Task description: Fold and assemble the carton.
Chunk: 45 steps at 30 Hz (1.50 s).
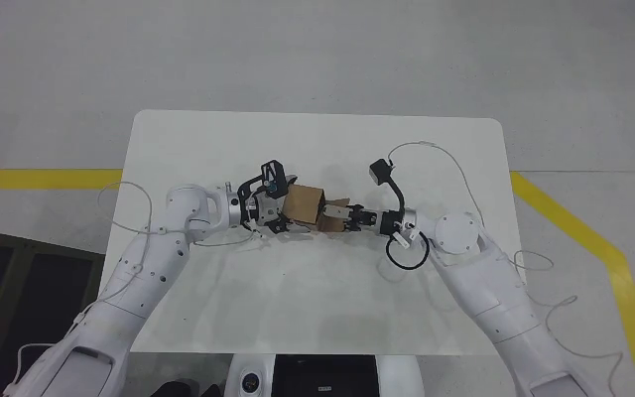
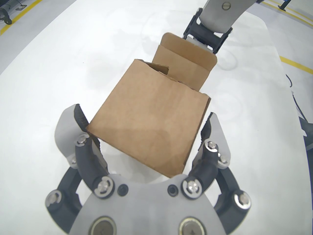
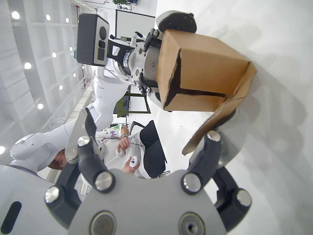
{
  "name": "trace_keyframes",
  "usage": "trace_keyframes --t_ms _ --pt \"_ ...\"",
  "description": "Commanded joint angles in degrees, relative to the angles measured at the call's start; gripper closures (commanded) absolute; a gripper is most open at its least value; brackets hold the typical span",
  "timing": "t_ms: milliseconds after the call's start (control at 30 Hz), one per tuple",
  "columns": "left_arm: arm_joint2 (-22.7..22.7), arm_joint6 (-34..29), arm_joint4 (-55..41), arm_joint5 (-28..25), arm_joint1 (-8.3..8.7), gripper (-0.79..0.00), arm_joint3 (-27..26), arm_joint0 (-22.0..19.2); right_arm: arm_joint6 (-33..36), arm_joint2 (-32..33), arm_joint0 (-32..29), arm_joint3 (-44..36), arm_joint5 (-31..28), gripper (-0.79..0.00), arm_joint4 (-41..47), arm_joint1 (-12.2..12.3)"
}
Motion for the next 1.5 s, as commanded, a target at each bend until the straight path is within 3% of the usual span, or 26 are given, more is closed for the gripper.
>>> trace_keyframes --t_ms 0,333,400,467,500,633,1467 --pt "0.02 -0.07 0.04 -0.08 0.00 -0.785 -0.10 0.05 -0.24 -0.61 0.67 -0.36 0.17 -0.785 -0.42 -0.18" --pt "-0.11 -0.49 -0.11 -0.10 0.02 -0.785 -0.64 0.21 -2.11 -4.51 4.37 3.49 -1.17 -0.785 1.47 -1.86" --pt "-0.21 -0.61 -0.09 -0.14 0.04 -0.785 -0.55 0.22 -2.40 -4.83 4.59 4.18 -1.37 -0.683 1.99 -2.07" --pt "-0.26 -0.73 -0.05 -0.28 0.07 -0.785 -0.46 0.26 -2.58 -5.00 4.58 4.85 -1.57 -0.631 2.24 -2.19" --pt "-0.28 -0.81 0.00 -0.33 0.09 -0.785 -0.43 0.29 -2.66 -4.97 4.50 5.10 -1.62 -0.548 2.59 -2.23" --pt "-0.31 -1.02 -0.07 -0.54 0.11 -0.785 -0.38 0.38 -2.71 -4.73 4.20 5.65 -1.60 -0.379 2.99 -2.26" --pt "-0.43 -1.79 -0.17 -0.89 0.20 -0.785 -0.41 0.55 -2.58 -4.44 3.18 7.50 -0.76 -0.280 -0.49 -2.22"
